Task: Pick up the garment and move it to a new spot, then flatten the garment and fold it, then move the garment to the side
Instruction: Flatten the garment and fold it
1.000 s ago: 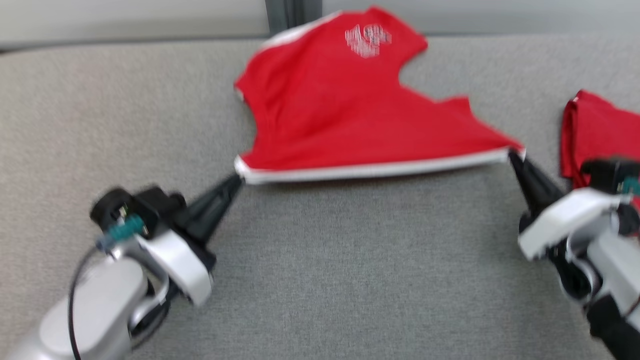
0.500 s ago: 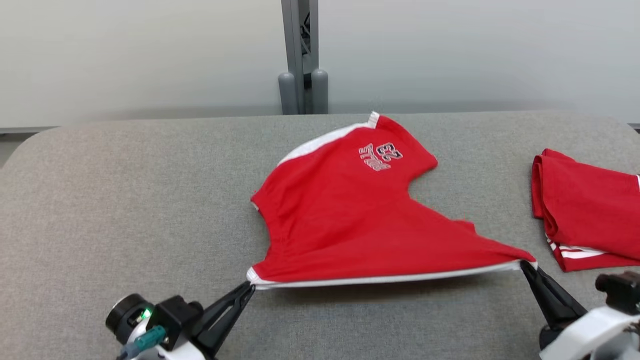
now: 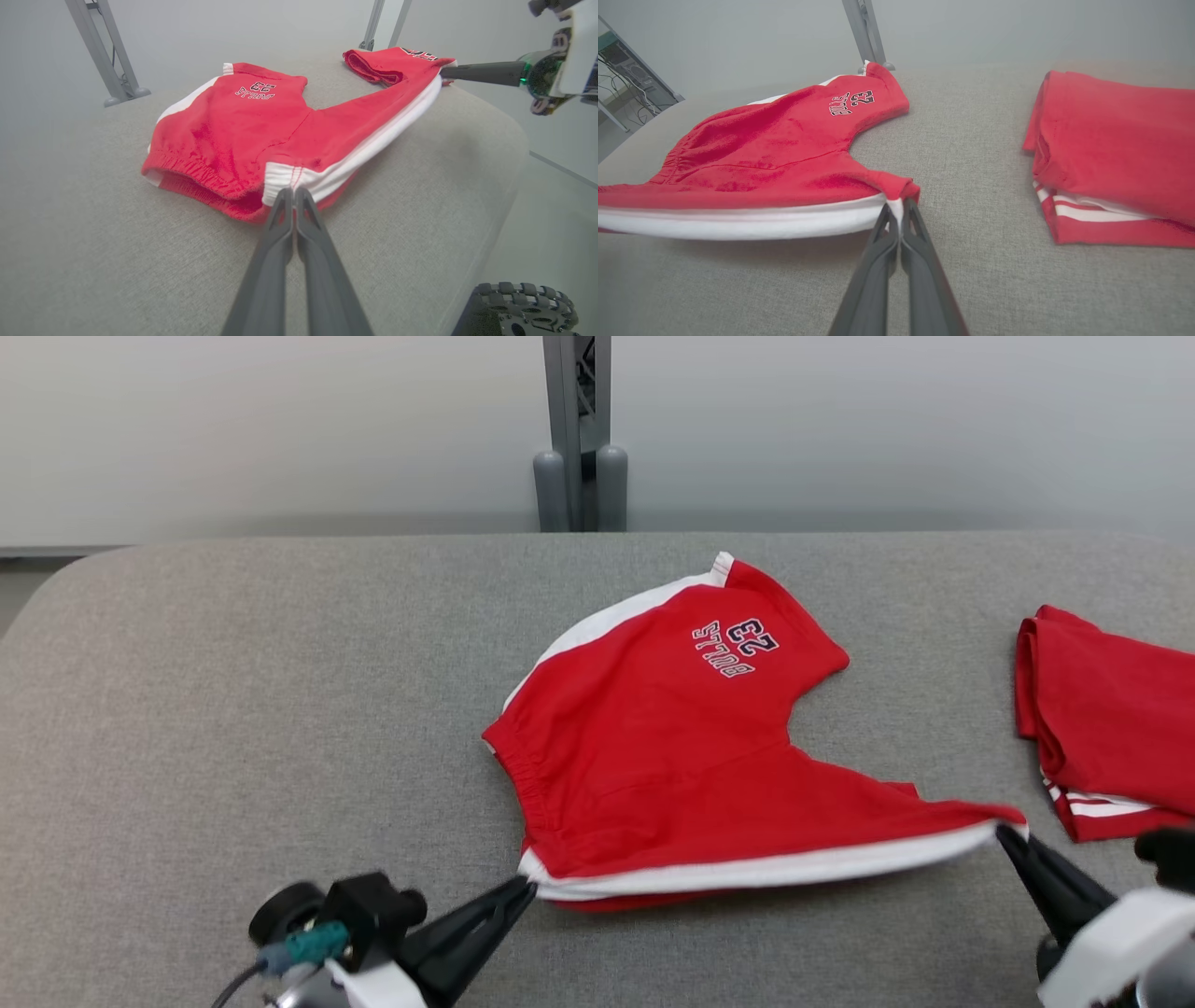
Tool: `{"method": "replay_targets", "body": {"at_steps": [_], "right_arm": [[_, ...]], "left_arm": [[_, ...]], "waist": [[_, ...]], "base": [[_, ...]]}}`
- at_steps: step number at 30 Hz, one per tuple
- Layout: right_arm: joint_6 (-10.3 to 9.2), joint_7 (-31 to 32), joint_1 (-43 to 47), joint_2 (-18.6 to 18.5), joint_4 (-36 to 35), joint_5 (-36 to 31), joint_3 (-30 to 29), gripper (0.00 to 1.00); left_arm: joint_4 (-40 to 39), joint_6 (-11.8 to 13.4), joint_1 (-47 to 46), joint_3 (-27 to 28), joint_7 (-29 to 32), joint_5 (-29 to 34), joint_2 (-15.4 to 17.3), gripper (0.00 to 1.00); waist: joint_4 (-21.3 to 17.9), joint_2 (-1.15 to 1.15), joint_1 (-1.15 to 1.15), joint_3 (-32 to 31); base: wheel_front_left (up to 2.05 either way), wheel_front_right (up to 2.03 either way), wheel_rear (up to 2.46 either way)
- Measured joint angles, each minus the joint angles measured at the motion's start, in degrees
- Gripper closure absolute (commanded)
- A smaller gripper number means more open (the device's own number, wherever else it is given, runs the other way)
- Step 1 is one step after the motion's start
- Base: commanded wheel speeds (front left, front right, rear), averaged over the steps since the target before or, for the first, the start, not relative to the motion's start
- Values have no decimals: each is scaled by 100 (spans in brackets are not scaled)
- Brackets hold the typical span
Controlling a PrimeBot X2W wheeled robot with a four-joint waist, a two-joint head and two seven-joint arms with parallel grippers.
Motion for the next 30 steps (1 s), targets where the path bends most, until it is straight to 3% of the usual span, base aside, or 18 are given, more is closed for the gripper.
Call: {"method": "replay_targets", "body": {"at_steps": [5, 7, 11, 16, 30], "right_arm": [[-4, 665, -899, 445, 270, -501, -264, 100], [-4, 873, -1651, 650, 626, -681, -326, 100], [-4, 962, -2151, 710, 951, -806, -271, 100], [-5, 979, -3504, 762, 1959, -922, -52, 100], [-4, 733, -5645, 698, 3810, -866, 635, 100]], "left_arm": [[389, -201, -460, 236, 90, -431, -423, 100], [648, -305, -706, 389, 151, -699, -606, 100], [810, -363, -886, 519, 224, -902, -697, 100], [1173, -655, -1346, 776, 431, -1537, -1035, 100], [2262, -881, -2462, 958, 448, -1894, -1644, 100]], "waist": [[66, 0, 0, 260], [114, 0, 0, 470], [158, 0, 0, 617], [385, 0, 0, 1000], [918, 0, 0, 1849]], "base": [[0, 0, 0], [0, 0, 0], [0, 0, 0], [0, 0, 0], [0, 0, 0]]}}
